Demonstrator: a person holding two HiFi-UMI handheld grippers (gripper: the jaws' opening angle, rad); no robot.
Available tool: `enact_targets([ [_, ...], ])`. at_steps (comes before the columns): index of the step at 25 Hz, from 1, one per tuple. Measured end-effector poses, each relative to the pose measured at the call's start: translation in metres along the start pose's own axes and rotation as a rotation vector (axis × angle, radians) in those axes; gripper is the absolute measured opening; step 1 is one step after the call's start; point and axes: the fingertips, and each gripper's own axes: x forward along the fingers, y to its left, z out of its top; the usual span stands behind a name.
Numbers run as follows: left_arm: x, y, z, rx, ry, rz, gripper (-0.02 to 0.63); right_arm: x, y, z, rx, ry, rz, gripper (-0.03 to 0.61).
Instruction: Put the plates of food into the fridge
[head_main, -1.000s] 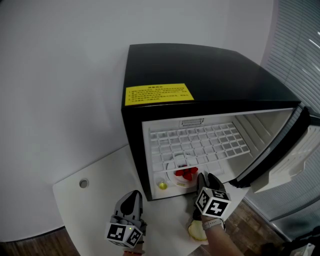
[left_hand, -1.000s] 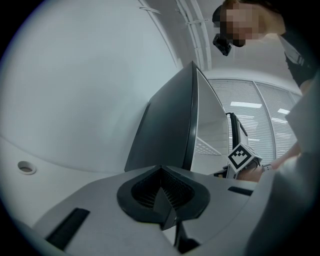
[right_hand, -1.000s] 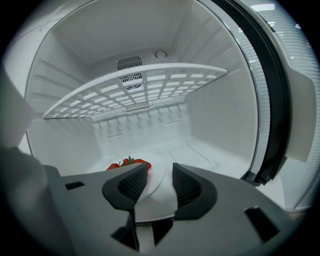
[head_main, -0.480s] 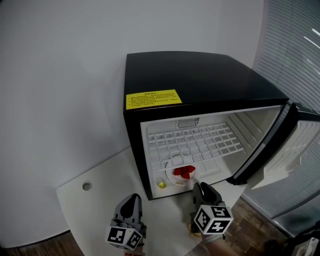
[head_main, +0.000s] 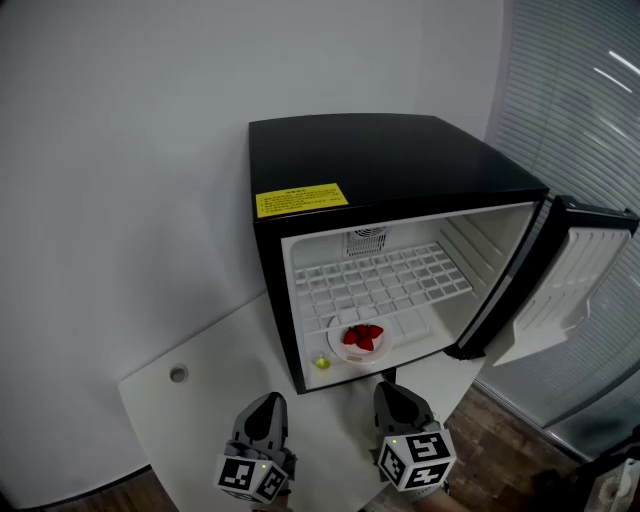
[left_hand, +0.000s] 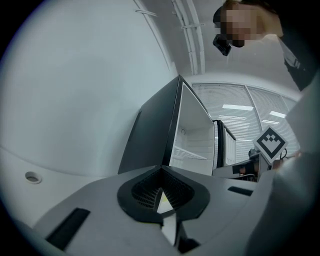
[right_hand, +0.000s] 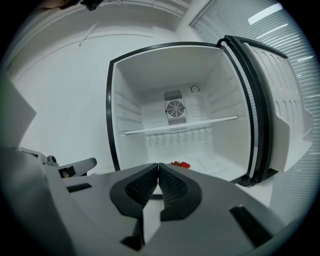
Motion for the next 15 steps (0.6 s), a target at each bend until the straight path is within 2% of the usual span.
enact_targets([
  [10, -0.025, -0.023, 0.014, -0.008, 0.011, -0.029, 0.008, -0.049, 0.002, -0.010, 0.006, -0.008, -0.045, 0.008],
  [15, -0.038, -0.041, 0.002, -0.017, 0.018, -0.080, 0.008, -0.088, -0.015, -0.027, 0.004, 0.006, -0.126, 0.008],
])
